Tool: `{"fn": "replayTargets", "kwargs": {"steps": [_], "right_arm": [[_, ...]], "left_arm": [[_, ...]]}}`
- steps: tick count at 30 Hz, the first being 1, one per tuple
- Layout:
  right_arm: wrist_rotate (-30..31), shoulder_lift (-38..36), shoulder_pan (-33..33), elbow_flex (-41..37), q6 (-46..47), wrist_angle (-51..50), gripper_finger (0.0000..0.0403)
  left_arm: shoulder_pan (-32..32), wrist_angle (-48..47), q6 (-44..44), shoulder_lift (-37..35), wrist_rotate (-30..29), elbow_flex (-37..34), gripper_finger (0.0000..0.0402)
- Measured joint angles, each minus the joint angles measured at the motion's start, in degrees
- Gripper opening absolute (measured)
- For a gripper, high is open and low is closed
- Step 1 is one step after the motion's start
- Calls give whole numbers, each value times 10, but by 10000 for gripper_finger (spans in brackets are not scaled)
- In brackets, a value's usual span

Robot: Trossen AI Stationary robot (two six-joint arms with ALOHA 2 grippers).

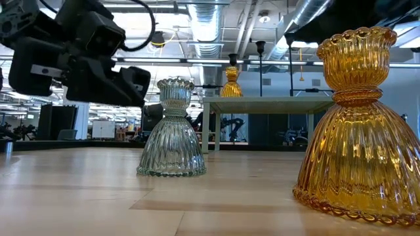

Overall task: Pick & Place candle stick holders
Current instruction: Put the green glass candle holder on the shelf

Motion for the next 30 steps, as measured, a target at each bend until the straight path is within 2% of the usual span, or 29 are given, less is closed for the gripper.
{"fn": "replayTargets", "kwargs": {"steps": [10,17,25,30], "right_arm": [[-3,19,-25,0,6,36,0],[-5,19,-15,0,5,36,0],[-4,19,-16,0,4,39,0],[-4,19,-16,0,4,41,0]], "left_arm": [[0,107,-32,82,-2,0,107],[-1,148,-31,77,13,0,106],[-1,151,-27,77,8,0,107],[-1,151,-27,77,-17,0,132]]}}
